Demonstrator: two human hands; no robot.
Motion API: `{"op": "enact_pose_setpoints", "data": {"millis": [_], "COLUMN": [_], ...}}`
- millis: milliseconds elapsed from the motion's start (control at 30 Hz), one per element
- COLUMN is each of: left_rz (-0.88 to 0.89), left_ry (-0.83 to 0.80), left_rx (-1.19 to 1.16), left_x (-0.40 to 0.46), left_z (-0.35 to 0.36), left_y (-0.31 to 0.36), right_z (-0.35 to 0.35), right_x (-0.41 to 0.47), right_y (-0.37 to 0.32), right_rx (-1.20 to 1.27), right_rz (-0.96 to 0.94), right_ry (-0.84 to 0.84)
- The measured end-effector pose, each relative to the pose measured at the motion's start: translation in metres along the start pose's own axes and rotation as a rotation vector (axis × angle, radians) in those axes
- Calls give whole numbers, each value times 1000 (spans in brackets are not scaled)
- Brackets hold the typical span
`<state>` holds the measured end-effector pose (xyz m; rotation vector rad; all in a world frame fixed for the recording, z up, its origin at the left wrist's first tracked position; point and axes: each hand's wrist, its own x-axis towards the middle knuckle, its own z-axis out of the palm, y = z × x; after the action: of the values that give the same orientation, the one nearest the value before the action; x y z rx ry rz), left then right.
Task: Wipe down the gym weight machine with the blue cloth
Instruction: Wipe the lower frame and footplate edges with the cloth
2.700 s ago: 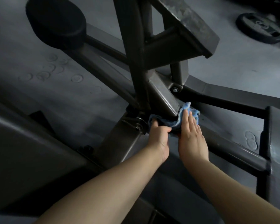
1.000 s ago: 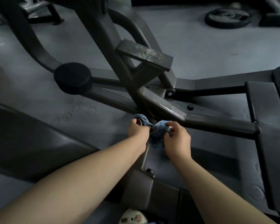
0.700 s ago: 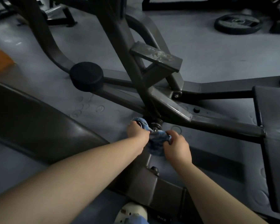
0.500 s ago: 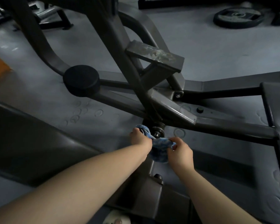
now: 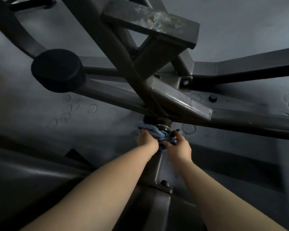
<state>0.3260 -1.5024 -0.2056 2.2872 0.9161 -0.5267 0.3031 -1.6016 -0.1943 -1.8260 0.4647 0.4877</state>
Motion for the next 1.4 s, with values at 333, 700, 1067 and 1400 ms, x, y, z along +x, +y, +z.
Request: {"op": "enact_pose_setpoints", "data": {"millis": [333, 700, 1067, 1400], "left_rz": [6, 80, 31, -52], "left_ry": [-63, -100, -360, -147], "left_rx": [297, 690, 807, 467], "left_x": [4, -2, -29, 12], "left_z": [-3, -24, -33, -9], "left_y": [-1, -2, -4, -4], "right_z": [16, 12, 15, 30], "right_x": [7, -10, -29, 14], "right_y": [17, 27, 33, 22], "right_rx": [-139, -532, -695, -407], "right_rz": [25, -190, -192, -13], "right_ry": [-222, -343, -516, -307]}}
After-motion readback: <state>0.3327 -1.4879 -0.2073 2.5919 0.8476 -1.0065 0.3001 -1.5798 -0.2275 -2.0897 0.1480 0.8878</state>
